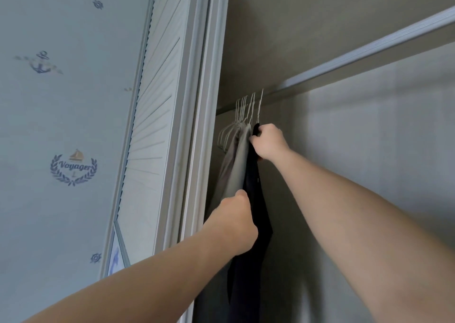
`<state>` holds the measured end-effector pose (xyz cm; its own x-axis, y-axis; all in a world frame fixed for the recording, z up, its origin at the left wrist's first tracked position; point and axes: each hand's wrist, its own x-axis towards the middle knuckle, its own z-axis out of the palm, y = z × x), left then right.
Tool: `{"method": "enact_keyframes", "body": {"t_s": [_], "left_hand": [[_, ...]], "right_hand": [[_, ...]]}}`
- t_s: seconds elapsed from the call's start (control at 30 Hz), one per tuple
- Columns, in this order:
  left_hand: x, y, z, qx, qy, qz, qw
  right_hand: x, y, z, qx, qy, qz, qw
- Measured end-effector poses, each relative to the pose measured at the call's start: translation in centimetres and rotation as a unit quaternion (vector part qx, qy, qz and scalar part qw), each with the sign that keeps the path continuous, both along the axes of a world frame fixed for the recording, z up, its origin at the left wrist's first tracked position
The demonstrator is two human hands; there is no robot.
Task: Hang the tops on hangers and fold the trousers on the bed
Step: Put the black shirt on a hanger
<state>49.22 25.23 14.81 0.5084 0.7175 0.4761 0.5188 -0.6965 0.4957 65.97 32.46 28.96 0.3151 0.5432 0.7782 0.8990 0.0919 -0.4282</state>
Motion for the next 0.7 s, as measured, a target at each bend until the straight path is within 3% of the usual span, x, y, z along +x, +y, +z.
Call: {"method": "enact_keyframes", "body": {"t_s": [0.27,0.4,0.5,0.6,0.7], "left_hand": [[-0.4,0.1,-0.6,0.046,0.002,0.014,0.999],[-2.2,-1.3,-1.9,0.121,-0.002,-0.016,0.993],[-5.7,-2.6,-2.6,0.208,0.008,-0.031,0.978],[-10.3,-3.8,-3.4,0.329,0.028,0.007,0.944],[-15.8,-5.4,-4.5,0.369,0.041,0.063,0.926]], "right_hand": [[0.5,-0.8,-0.9,-0.015,0.029,0.053,0.998],[-0.6,-3.3,-2.8,-0.015,0.002,0.046,0.999],[-3.1,-6.2,-4.5,0.042,-0.043,0.021,0.998],[-6.5,-9.1,-6.4,0.074,-0.141,-0.02,0.987],[-10.9,-11.3,-8.6,0.075,-0.175,-0.01,0.982]]}}
